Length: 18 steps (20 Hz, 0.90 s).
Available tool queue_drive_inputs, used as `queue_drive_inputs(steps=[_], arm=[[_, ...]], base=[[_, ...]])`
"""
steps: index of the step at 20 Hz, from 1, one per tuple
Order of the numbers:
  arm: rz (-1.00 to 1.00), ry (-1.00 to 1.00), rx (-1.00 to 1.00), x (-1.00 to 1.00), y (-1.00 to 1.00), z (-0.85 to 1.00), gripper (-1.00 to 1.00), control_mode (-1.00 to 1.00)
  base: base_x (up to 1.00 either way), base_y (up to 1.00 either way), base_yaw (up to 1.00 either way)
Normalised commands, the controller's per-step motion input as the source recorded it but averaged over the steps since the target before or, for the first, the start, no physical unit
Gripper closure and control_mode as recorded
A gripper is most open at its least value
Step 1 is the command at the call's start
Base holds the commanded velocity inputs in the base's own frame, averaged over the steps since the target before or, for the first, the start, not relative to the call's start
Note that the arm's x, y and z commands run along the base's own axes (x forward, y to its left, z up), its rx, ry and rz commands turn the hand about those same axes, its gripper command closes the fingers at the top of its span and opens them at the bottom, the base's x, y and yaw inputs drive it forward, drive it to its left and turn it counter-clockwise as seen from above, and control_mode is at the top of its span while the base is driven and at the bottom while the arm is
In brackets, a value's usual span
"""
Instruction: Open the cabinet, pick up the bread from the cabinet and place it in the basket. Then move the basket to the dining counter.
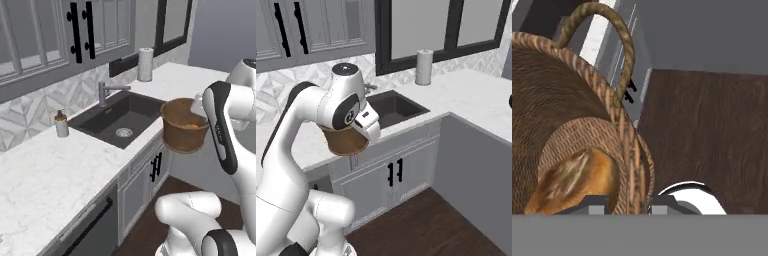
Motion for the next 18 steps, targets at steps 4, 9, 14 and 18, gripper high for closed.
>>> queue_drive_inputs(steps=[4, 9, 14, 18], arm=[[0.0, 0.0, 0.0, 0.0, 0.0, 0.0, 1.0, 1.0], [0.0, 0.0, 0.0, 0.0, 0.0, 0.0, 1.0, 1.0], [0.0, 0.0, 0.0, 0.0, 0.0, 0.0, 1.0, 1.0], [0.0, 0.0, 0.0, 0.0, 0.0, 0.0, 1.0, 1.0]], base=[[0.0, -0.08, -0.98], [0.21, -0.54, -0.79], [0.97, -0.26, -0.37], [1.0, -0.31, -0.02]])
